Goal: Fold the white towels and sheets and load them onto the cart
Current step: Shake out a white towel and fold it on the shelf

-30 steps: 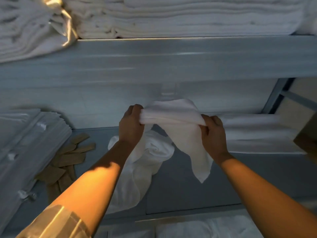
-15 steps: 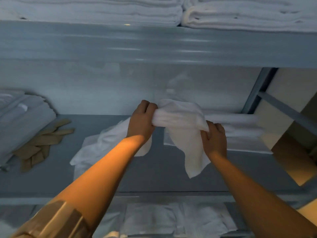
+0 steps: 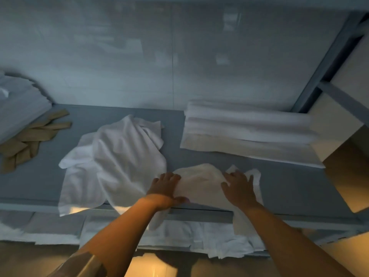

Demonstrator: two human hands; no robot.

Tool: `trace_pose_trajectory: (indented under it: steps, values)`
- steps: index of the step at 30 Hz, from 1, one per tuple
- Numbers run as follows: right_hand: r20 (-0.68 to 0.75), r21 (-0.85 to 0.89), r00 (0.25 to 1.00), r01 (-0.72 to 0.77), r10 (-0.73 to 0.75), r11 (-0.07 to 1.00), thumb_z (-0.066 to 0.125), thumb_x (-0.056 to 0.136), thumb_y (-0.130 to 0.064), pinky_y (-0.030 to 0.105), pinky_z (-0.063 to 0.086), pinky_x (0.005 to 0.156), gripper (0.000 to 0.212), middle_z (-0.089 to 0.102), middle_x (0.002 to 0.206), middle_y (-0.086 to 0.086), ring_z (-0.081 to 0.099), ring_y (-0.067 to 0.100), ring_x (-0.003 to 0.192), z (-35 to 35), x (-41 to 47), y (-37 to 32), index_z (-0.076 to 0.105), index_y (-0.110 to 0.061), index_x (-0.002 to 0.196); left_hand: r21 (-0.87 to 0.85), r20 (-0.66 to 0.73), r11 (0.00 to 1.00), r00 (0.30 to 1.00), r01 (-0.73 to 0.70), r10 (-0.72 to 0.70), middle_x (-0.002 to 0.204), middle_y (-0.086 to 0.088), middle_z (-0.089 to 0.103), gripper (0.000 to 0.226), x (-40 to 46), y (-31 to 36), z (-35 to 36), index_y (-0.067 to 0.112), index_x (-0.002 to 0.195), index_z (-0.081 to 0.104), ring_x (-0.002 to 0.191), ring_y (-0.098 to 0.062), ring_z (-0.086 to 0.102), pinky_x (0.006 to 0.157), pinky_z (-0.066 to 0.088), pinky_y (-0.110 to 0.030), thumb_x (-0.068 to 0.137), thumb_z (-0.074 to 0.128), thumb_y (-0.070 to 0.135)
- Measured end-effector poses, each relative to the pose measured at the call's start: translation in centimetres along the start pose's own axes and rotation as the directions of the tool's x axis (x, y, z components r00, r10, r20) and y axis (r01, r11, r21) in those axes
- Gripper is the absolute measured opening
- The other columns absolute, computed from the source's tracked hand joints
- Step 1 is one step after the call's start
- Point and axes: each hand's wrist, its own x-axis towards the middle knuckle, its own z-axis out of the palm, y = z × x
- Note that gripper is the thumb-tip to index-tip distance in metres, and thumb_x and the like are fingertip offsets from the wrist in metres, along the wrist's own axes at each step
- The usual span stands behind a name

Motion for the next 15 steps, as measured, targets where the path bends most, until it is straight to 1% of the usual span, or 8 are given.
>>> trace_pose_trajectory:
  steps: [2,4,5,8,10,11,13,15]
  values:
    - [-0.098,0.055,0.995,0.017,-0.012,0.998,0.043,0.096,-0.035,0.056,0.012,0.113,0.041,0.049,0.139,0.013,0.035,0.028,0.136,1.1,0.4,-0.6,0.059,-0.019,0.13,-0.088,0.034,0.995,0.998,-0.047,0.05,0.145,0.001,0.036,0.049,0.3,-0.6,0.9,0.031,0.133,0.047,0.138,-0.02,0.026,0.107,0.027,-0.039,0.092,0.04,0.058]
    - [-0.247,0.088,0.963,0.132,-0.106,0.987,0.043,0.094,-0.036,0.052,0.026,0.11,0.044,0.057,0.129,0.017,0.047,0.033,0.127,1.7,1.6,-1.9,0.064,-0.01,0.123,-0.07,-0.05,0.997,0.998,-0.037,0.034,0.147,-0.003,0.037,0.039,1.3,-1.2,1.3,0.031,0.132,0.05,0.139,-0.02,0.028,0.108,0.029,-0.038,0.099,0.037,0.046]
    - [-0.248,0.056,0.953,0.191,-0.172,0.98,0.045,0.095,-0.035,0.048,0.028,0.109,0.043,0.055,0.131,0.017,0.045,0.032,0.128,2.1,2.4,-2.7,0.06,-0.01,0.127,-0.029,-0.08,0.999,0.997,-0.02,0.018,0.15,-0.004,0.033,0.041,1.9,-1.4,1.5,0.029,0.137,0.045,0.14,-0.02,0.026,0.11,0.027,-0.038,0.099,0.04,0.044]
    - [-0.026,-0.045,0.945,0.326,-0.327,0.944,0.046,0.097,-0.038,0.043,0.019,0.113,0.057,0.028,0.154,0.011,0.021,0.028,0.143,4.4,4.3,-5.0,0.031,-0.02,0.148,0.045,0.01,0.998,0.999,0.052,-0.053,0.16,0.002,0.009,0.073,3.6,-2.5,2.6,0.029,0.152,0.014,0.147,-0.018,0.004,0.117,0.01,-0.048,0.092,0.05,0.049]
    - [0.134,-0.094,0.925,0.37,-0.356,0.924,0.047,0.095,-0.041,0.048,0.014,0.115,0.068,0.014,0.159,0.004,0.011,0.025,0.146,6.6,4.9,-6.0,0.014,-0.026,0.152,0.095,0.047,0.994,0.998,0.047,-0.052,0.16,0.007,0.006,0.081,4.4,-3.1,3.7,0.029,0.152,0.007,0.148,-0.017,-0.002,0.115,0.002,-0.054,0.089,0.052,0.053]
    - [0.16,-0.11,0.92,0.378,-0.359,0.919,0.05,0.094,-0.039,0.049,0.015,0.114,0.069,0.019,0.158,0.003,0.015,0.025,0.145,7.4,5.0,-6.4,0.015,-0.026,0.152,0.122,0.032,0.992,0.999,0.033,-0.037,0.159,0.007,0.012,0.081,4.7,-3.3,4.2,0.027,0.152,0.009,0.148,-0.017,0.001,0.114,0.0,-0.057,0.089,0.052,0.055]
    - [0.078,-0.113,0.918,0.397,-0.39,0.911,0.057,0.089,-0.033,0.046,0.025,0.11,0.06,0.046,0.14,0.009,0.039,0.027,0.132,8.2,5.4,-6.9,0.037,-0.019,0.144,0.164,-0.052,0.986,0.999,0.0,0.009,0.152,0.003,0.03,0.075,5.2,-3.5,4.9,0.024,0.149,0.022,0.144,-0.017,0.016,0.113,-0.001,-0.059,0.087,0.053,0.055]
    - [-0.118,-0.105,0.89,0.431,-0.441,0.896,0.074,0.075,-0.028,0.039,0.045,0.09,0.037,0.065,0.098,0.012,0.06,0.032,0.097,8.1,5.8,-7.0,0.067,-0.011,0.107,0.197,-0.136,0.98,0.989,-0.037,0.065,0.137,0.002,0.046,0.063,5.4,-3.6,5.0,0.024,0.14,0.037,0.135,-0.019,0.031,0.114,-0.003,-0.056,0.086,0.055,0.052]
